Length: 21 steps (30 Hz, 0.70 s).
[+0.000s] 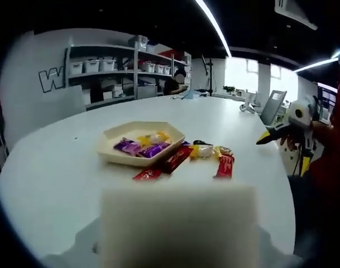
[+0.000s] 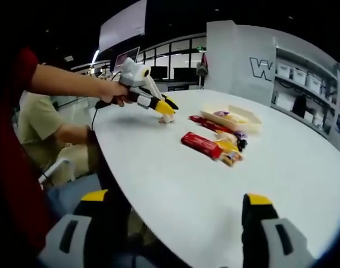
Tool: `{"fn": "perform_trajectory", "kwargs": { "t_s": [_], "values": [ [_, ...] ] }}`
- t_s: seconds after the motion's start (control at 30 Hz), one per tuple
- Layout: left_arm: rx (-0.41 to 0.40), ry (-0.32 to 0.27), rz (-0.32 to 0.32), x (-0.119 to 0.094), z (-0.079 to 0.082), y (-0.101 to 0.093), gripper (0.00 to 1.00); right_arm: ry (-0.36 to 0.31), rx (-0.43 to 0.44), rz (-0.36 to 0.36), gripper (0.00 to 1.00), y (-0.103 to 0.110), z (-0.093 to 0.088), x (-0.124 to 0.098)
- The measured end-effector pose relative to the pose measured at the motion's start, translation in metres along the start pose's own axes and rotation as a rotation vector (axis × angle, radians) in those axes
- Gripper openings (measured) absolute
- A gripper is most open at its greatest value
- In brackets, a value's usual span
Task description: Place the target food into the container with the food tongs after gripping and lifting it, then release it inside without dropping or visibly crushing the food.
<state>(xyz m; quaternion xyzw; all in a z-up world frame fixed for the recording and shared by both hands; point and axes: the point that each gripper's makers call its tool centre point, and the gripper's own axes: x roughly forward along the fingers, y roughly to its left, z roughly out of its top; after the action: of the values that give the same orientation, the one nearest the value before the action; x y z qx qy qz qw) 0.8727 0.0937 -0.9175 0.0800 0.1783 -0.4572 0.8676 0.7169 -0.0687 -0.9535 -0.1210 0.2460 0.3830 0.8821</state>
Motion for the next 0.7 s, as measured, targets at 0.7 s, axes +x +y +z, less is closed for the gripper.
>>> {"fn": "perform_trajectory", "kwargs": {
  "t_s": [0.7],
  "values": [
    [0.001, -0.07, -0.032, 0.02, 0.048, -0.004, 0.24, 0.0, -0.001, -0.014, 0.97, -0.002, 0.001, -0.003]
  ]
}}
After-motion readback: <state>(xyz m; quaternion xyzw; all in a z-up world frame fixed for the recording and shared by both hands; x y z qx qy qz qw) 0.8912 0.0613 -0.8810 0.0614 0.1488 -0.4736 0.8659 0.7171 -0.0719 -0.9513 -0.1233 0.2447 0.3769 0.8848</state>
